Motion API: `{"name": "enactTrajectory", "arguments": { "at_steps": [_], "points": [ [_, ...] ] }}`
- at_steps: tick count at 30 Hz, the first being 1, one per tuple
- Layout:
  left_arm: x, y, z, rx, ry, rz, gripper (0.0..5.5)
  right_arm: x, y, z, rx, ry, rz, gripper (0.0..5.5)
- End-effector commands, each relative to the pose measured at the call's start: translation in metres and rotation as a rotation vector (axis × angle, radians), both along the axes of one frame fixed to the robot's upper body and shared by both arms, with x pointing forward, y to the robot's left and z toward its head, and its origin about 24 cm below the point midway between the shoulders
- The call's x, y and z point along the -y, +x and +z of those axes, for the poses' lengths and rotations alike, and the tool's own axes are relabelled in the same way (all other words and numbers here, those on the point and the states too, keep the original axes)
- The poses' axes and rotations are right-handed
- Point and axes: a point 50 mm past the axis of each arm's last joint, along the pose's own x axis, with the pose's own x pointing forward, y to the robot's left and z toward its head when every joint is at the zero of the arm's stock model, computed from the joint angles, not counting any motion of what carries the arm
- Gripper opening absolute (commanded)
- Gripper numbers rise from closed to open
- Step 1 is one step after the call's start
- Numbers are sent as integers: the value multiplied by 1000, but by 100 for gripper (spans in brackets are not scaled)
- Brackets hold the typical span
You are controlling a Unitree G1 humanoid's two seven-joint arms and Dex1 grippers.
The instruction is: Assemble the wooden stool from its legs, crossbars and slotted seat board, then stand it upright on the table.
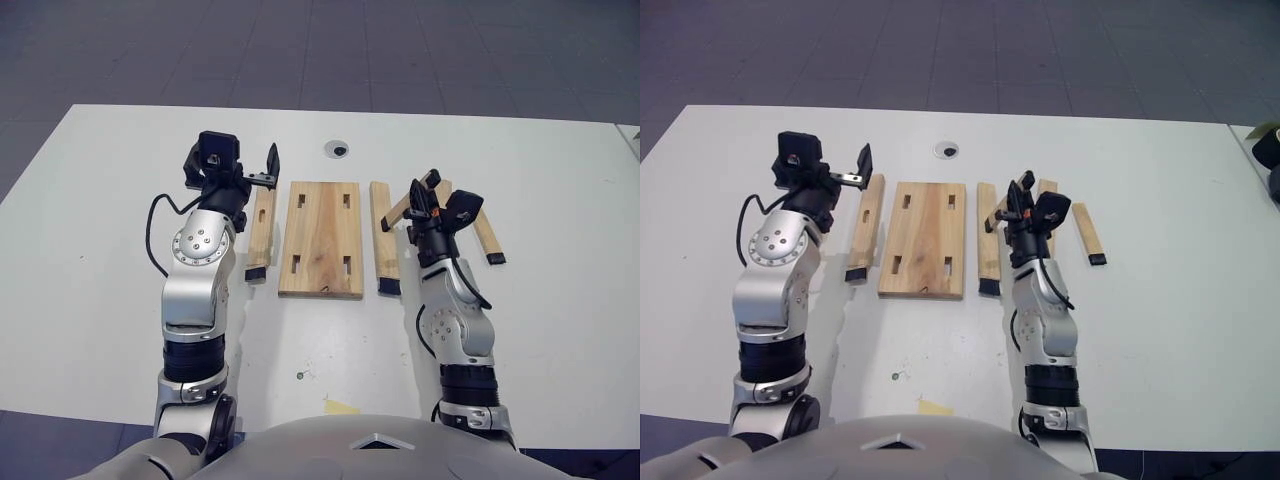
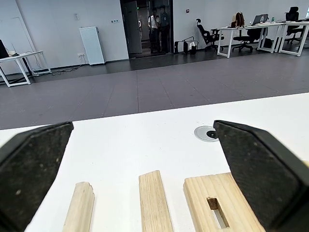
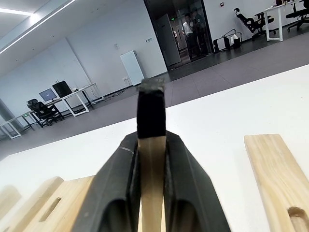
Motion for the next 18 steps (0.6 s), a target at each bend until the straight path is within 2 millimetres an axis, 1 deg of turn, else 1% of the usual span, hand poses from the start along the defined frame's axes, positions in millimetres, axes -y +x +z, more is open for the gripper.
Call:
{"name": "enactTrajectory", "arguments": {
  "at_steps": [1,5,9,11,14,18],
  "points": [
    [1,0,3,-9,-3,-6,540,-1,-3,-22,-132,-177,29,42],
    [2,0,7,4,-3,-12,540,2,-10,-36,-199,-312,23,42],
    [4,1,6,1,0,-22,540,13,-22,-48,-266,-339,-54,42],
    [3,1,6,0,5,-24,540,15,-29,-53,-287,-347,-73,42],
    [5,1,6,3,16,-37,540,12,-37,-54,-274,-386,-70,42],
    [7,1,6,4,18,-49,540,9,-42,-55,-251,-350,-96,42]
  ]
}}
